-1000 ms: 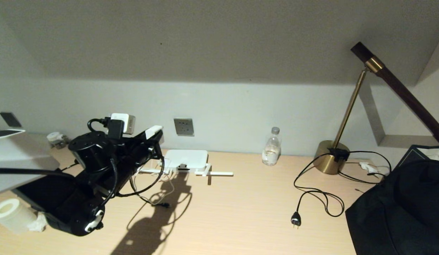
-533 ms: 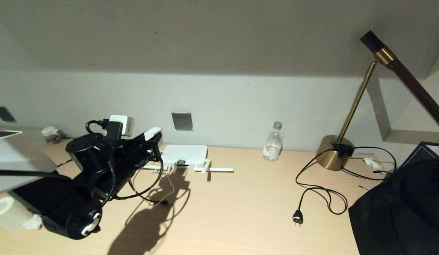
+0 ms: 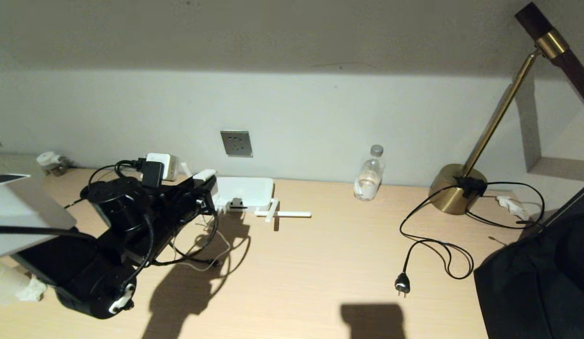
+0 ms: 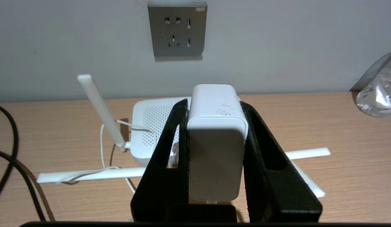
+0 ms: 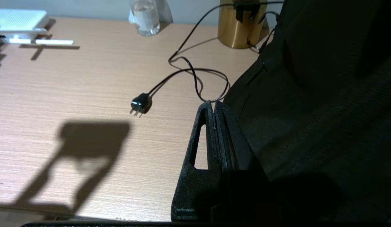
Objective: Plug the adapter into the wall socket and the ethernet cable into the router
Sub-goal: Plug plug into socket
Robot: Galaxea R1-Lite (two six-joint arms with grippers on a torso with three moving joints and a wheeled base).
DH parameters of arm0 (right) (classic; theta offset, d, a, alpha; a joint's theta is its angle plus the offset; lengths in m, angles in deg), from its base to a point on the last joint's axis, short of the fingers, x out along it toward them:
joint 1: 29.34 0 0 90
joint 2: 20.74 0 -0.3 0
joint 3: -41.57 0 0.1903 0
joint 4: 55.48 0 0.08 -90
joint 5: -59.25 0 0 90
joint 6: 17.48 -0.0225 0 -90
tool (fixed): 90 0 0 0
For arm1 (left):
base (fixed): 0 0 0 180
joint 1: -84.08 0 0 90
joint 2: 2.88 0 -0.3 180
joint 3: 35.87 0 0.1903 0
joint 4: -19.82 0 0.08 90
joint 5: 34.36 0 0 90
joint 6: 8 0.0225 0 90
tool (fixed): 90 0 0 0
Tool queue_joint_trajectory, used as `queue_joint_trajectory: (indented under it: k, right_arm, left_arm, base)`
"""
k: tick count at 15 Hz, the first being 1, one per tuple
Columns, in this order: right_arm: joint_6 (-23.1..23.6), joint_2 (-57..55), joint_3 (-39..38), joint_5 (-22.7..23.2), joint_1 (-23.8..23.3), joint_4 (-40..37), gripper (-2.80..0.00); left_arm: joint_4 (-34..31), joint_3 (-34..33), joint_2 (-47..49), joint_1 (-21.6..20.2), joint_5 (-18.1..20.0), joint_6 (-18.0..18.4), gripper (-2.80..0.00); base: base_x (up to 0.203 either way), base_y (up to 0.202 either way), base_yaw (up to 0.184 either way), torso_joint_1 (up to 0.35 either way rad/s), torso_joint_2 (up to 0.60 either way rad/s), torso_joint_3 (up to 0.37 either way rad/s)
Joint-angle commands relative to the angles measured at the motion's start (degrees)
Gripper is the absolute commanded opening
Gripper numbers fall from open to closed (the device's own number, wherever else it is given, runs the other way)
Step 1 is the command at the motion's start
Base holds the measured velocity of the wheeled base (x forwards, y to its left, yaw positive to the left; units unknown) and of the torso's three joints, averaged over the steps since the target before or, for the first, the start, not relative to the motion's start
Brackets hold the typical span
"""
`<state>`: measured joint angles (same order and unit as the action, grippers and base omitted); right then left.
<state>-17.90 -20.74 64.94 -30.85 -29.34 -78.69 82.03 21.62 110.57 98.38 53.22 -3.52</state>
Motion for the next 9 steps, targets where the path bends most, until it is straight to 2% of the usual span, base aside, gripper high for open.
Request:
queue_joint_trajectory:
  k: [1, 9]
  right_arm:
    - [0.0, -0.1, 0.0, 0.0, 0.0, 0.0, -2.80]
    - [0.0, -0.1, 0.0, 0.0, 0.0, 0.0, -2.80]
  left_arm:
    - [0.5, 0.0, 0.1, -0.1, 0.0, 0.0, -2.80]
    - [0.7, -1.2, -0.1, 0.6, -0.2, 0.3, -2.80]
  base:
    - [0.000, 0.000, 0.000, 0.007, 0.00, -0.196]
    - [0.000, 0.000, 0.000, 0.003, 0.00, -0.198]
